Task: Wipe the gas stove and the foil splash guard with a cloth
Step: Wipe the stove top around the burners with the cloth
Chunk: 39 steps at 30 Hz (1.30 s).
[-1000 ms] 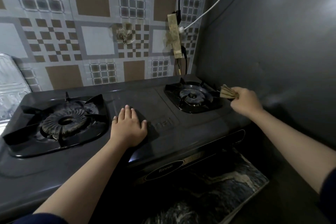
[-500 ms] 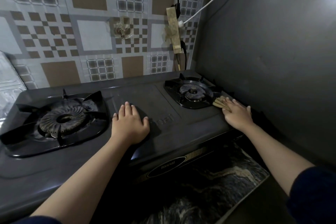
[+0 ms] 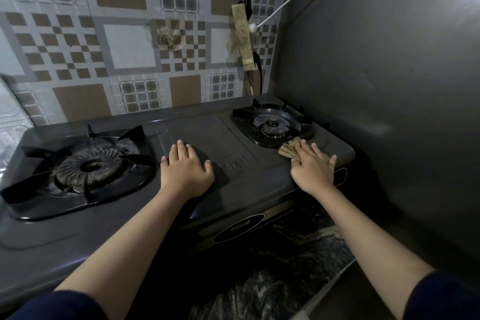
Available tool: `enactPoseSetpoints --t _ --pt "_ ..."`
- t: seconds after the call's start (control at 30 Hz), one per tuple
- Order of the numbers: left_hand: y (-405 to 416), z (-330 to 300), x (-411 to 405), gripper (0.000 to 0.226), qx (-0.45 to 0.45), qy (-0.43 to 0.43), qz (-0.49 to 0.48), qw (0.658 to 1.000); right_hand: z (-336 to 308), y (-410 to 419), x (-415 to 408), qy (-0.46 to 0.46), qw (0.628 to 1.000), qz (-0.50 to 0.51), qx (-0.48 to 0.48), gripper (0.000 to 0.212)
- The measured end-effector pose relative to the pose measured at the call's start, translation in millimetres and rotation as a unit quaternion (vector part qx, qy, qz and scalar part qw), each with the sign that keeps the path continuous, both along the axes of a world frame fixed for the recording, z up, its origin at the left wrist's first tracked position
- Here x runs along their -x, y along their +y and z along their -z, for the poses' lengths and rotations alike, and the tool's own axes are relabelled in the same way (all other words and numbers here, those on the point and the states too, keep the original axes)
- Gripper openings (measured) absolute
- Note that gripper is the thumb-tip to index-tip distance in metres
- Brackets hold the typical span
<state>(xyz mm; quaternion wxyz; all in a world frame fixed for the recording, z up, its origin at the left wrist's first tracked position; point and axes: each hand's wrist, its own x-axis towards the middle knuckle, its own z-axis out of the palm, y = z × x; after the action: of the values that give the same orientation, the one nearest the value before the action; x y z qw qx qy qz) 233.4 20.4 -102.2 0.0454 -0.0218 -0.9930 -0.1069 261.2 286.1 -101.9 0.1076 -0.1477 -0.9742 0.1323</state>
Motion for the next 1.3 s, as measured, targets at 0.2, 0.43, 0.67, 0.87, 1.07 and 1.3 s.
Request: enactPoseSetpoints --t 0.2,0.43,0.67,0.87,1.07,1.3 --pt "0.0 -2.4 0.8 0.073 0.001 -0.004 0.004 1.000 3.2 -38.6 -14.1 0.013 0.999 -0.039 0.009 0.054" --pt "-1.1 -2.2 -0.8 0.073 0.002 -0.012 0.005 1.000 2.9 -57.3 -27.6 0.010 0.997 -0.080 0.011 0.055" --pt "-2.0 -2.0 -1.2 0.073 0.007 -0.016 0.005 1.000 0.9 -67.1 -44.5 0.009 0.980 -0.194 0.053 0.052" --pt "-1.2 -1.1 -2.0 0.073 0.008 -0.011 0.007 1.000 -10.8 -51.1 -55.8 0.000 0.937 -0.299 0.183 0.050" --pt "-1.6 0.4 -3.7 0.073 0.001 0.001 0.007 1.000 -60.7 -18.9 -7.3 -0.138 0.915 -0.342 0.162 0.018" --pt "-0.3 -16.3 -1.0 0.070 0.027 -0.030 0.003 0.999 -115.8 -31.1 78.1 -0.141 0.908 -0.361 0.157 0.022"
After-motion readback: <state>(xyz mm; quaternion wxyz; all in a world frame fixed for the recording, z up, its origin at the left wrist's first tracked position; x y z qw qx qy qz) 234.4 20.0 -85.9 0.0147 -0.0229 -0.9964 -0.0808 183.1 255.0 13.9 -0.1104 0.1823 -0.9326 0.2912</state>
